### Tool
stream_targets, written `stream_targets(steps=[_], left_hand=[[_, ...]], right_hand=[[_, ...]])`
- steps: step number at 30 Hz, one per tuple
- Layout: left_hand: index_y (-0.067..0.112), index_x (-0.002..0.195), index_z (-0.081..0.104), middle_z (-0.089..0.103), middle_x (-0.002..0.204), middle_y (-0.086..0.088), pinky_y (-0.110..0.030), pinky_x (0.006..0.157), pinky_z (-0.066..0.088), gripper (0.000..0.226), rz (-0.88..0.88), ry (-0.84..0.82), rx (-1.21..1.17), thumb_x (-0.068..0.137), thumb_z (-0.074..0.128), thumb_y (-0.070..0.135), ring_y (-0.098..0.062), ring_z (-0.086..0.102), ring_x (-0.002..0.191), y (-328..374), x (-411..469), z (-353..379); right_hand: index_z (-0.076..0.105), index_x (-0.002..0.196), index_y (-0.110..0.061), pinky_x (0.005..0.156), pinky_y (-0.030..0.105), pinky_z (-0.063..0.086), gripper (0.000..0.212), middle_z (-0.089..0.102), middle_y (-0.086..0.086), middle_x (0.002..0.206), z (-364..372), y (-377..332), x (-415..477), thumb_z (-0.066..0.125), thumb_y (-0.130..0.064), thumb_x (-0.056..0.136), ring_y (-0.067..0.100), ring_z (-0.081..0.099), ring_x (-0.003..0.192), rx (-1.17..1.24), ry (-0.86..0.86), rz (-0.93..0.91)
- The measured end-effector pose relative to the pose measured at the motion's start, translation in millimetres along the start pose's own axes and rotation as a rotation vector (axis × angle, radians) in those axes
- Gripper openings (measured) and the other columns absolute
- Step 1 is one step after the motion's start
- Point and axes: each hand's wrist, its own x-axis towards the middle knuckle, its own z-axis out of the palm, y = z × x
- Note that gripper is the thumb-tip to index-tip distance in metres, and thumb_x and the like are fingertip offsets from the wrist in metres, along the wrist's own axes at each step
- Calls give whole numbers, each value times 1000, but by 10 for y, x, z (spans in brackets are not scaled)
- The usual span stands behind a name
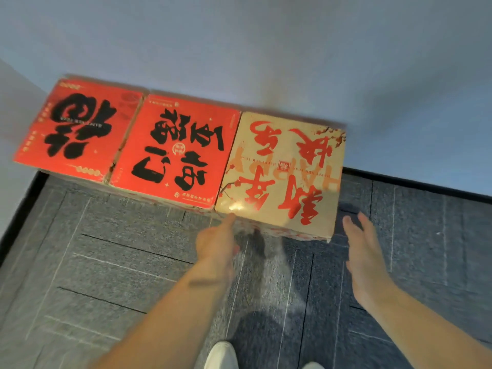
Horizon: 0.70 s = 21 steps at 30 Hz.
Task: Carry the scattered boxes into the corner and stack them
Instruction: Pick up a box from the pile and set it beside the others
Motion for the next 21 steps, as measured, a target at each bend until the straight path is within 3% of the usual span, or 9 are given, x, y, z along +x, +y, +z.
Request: stream_targets(steps=[3, 6, 10, 12, 13, 16, 21], left_hand=[[15, 94, 58, 63, 98, -4, -50, 107, 49, 26, 112, -48, 71, 100, 69, 38, -24, 60, 100, 480, -680, -24], [20, 109, 63, 67, 116, -2, -44, 106, 49, 28, 364, -135, 174, 99, 68, 45, -18, 62, 106, 1246, -1562, -78], [25, 117, 66, 70, 112, 7, -30, 83, 51, 25, 694, -287, 335, 101, 64, 44, -13, 65, 102, 2142, -2941, -304], [25, 123, 66, 70, 118, 11, -25, 92, 49, 29, 823, -321, 380, 102, 63, 44, -4, 65, 107, 2599, -3748, -458], [27, 126, 66, 70, 121, 14, -24, 98, 49, 30, 877, -337, 388, 102, 62, 45, 1, 64, 111, 2782, -4140, -555], [28, 127, 67, 71, 125, 15, -34, 110, 49, 42, 1042, -384, 330, 96, 63, 56, 1, 64, 120, 3189, -5201, -810], [24, 125, 69, 73, 123, 13, -42, 112, 51, 57, 1253, -452, 174, 86, 57, 64, -7, 66, 122, 3523, -6441, -884]], right_hand=[[28, 161, -46, 122, 57, 28, 61, 34, -9, 166, -264, -509, -587, 51, -55, 105, 20, 35, 151, 8, -6, 18], [31, 160, -43, 123, 56, 30, 61, 39, -8, 163, -486, -1184, -1302, 51, -55, 104, 19, 39, 147, 24, -50, -31], [38, 157, -36, 117, 47, 39, 51, 48, -8, 154, -784, -2208, -2269, 50, -46, 108, 14, 49, 136, 93, -83, -116], [44, 148, -37, 103, 36, 48, 41, 53, -11, 147, -1033, -2864, -2789, 50, -43, 108, 9, 56, 123, 170, -89, -174], [46, 145, -38, 103, 36, 47, 38, 52, -9, 149, -1171, -3170, -3086, 50, -44, 108, 11, 55, 124, 212, -87, -186], [51, 135, -42, 118, 48, 40, 31, 51, -4, 153, -1610, -3908, -3901, 51, -50, 106, 17, 51, 136, 298, -104, -286], [55, 143, -33, 115, 44, 45, 63, 62, -11, 140, -2295, -4802, -4992, 54, -62, 88, 8, 59, 130, 377, -132, -618]])
